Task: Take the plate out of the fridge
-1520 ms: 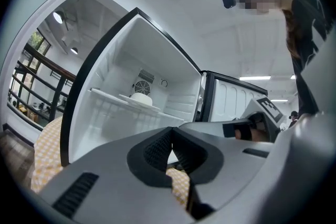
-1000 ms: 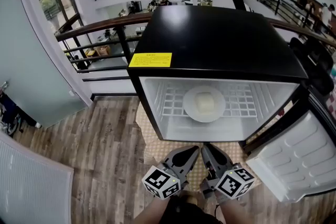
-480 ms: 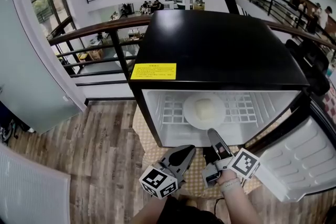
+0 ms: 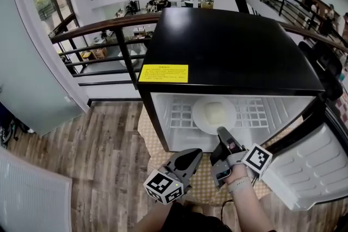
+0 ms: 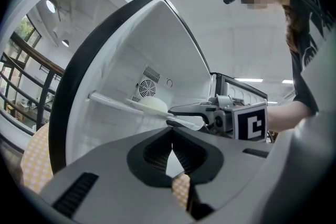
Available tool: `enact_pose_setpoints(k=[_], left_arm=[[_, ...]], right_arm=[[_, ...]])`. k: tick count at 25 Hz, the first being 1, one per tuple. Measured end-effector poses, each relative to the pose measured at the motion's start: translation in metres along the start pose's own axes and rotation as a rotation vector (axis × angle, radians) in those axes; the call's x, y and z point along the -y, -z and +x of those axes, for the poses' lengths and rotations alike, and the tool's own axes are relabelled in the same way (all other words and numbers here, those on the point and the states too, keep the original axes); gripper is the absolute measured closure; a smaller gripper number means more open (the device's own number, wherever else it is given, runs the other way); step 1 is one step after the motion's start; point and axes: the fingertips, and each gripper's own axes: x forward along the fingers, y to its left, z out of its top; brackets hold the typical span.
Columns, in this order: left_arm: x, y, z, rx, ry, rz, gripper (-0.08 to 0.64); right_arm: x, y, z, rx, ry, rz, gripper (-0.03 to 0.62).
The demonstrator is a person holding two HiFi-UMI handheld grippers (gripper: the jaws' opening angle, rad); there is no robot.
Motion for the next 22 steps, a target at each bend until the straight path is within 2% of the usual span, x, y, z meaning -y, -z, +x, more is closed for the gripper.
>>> enact_pose_setpoints(k=[2, 4, 15, 22], left_arm=[[0.0, 0.0, 0.0, 0.001, 0.0, 0.0, 0.551], [0.0, -0.001, 0.001, 0.002, -0.001, -0.001, 0.551], [0.005, -0.001, 0.006, 0.007, 0.005, 0.001, 0.551], [0.008, 0.0, 0.004, 0.009, 0.001, 0.003, 0.551]], right_arm=[[-0.002, 0.0, -0.001, 0.0, -0.005, 0.03, 0.529], [-0.003, -0.001, -0.002, 0.0, -0.001, 0.043, 0.537], [-0.006, -0.001, -0.027, 0.015, -0.029, 0.101, 0.541], [-0.004, 0.001, -0.042, 0.016, -0.033, 0.105, 0.541]])
